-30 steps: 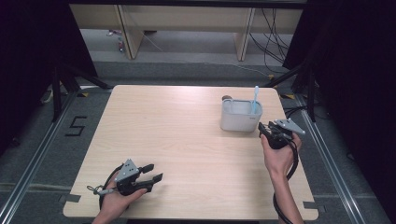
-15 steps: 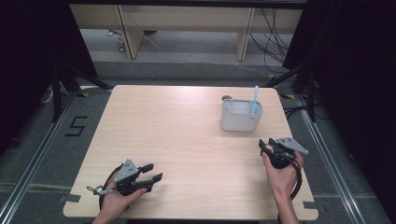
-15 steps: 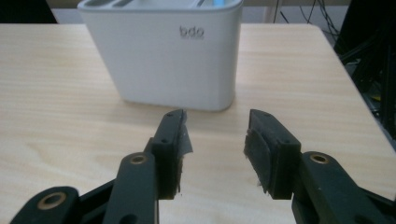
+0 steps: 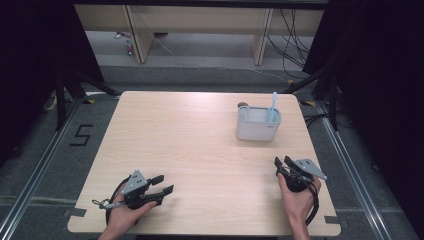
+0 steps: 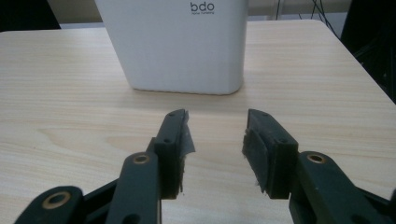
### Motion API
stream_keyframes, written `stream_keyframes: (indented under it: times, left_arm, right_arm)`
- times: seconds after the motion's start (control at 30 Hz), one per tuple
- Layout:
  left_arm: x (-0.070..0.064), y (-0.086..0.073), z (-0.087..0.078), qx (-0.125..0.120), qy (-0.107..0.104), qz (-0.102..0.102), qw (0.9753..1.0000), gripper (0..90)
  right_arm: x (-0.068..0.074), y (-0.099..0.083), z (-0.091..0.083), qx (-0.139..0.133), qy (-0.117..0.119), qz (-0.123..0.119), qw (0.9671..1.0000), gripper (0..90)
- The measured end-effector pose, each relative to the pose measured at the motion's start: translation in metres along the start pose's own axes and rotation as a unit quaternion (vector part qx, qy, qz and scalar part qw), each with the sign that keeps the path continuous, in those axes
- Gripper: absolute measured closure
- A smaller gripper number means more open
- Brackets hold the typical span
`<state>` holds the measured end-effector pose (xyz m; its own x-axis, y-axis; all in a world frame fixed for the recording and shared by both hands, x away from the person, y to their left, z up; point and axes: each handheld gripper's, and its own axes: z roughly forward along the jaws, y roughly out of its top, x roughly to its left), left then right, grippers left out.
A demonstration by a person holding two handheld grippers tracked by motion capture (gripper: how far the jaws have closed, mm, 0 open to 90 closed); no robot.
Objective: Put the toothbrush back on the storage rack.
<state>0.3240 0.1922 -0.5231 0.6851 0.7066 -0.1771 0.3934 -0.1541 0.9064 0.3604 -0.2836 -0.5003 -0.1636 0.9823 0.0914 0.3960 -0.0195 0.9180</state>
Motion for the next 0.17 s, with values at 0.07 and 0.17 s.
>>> stream_keyframes:
  times: [0.07, 0.17]
  left_arm:
    - [0.0000, 0.0000, -0.0001, 0.000, 0.000, 0.001, 1.0000, 43.3]
    - [0.0001, -0.0001, -0.0003, 0.000, -0.001, 0.002, 1.0000, 43.3]
  right_arm:
    - [-0.0003, -0.0014, -0.0013, -0.001, 0.005, 0.004, 1.0000, 58.9]
    - [-0.0010, -0.0038, -0.0028, 0.000, 0.000, -0.002, 1.0000, 58.7]
